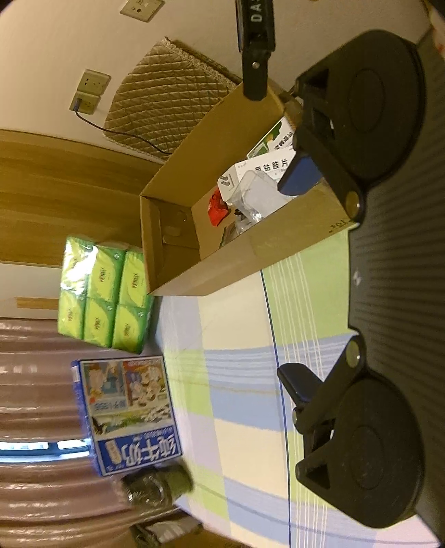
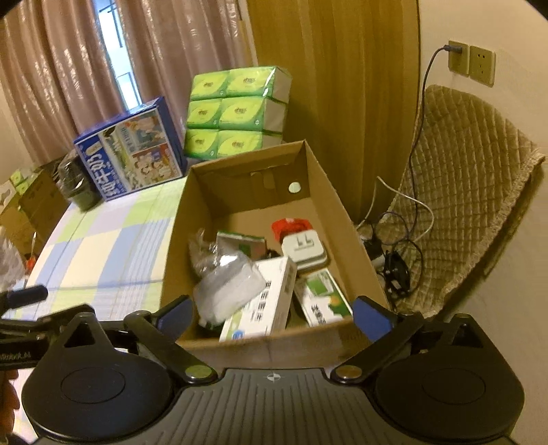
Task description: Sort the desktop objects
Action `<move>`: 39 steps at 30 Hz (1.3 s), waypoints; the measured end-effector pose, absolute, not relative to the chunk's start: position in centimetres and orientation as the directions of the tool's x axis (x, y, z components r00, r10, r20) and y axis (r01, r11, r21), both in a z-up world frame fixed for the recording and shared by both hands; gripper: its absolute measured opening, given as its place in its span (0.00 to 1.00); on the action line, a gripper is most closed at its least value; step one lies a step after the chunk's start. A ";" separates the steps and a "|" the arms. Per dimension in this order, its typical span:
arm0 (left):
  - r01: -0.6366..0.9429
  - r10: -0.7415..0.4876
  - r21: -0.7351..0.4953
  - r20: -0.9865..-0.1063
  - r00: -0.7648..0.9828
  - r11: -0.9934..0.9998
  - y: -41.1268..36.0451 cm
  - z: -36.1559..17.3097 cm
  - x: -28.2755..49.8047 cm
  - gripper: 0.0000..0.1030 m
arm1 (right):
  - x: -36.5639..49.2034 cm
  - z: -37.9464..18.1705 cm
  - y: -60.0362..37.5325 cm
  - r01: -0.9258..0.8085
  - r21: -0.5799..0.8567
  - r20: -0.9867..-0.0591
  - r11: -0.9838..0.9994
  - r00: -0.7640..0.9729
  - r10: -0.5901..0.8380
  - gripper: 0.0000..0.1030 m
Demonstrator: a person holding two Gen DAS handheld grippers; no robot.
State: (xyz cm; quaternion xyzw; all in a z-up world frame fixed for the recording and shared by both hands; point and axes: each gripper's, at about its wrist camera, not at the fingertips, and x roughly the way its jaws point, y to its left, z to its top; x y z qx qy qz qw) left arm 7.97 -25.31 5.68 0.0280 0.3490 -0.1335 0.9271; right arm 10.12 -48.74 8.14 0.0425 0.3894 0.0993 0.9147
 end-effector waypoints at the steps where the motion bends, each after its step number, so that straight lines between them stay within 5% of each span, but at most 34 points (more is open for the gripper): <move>1: 0.262 -0.219 -0.032 -0.650 0.727 0.965 -25.3 5.9 7.2 0.99 | 9.3 8.5 -48.8 -0.151 0.151 -0.700 0.977 0.682 0.214 0.96; 19: 0.258 -0.246 -0.088 -0.690 0.681 0.962 -26.0 8.3 -2.1 0.99 | -2.8 9.8 -49.2 -0.103 0.139 -0.699 0.985 0.694 0.171 0.98; 39: 0.256 -0.260 -0.110 -0.682 0.683 0.960 -26.3 9.4 -5.1 0.99 | -6.9 12.5 -48.7 -0.134 0.108 -0.664 0.985 0.727 0.172 0.98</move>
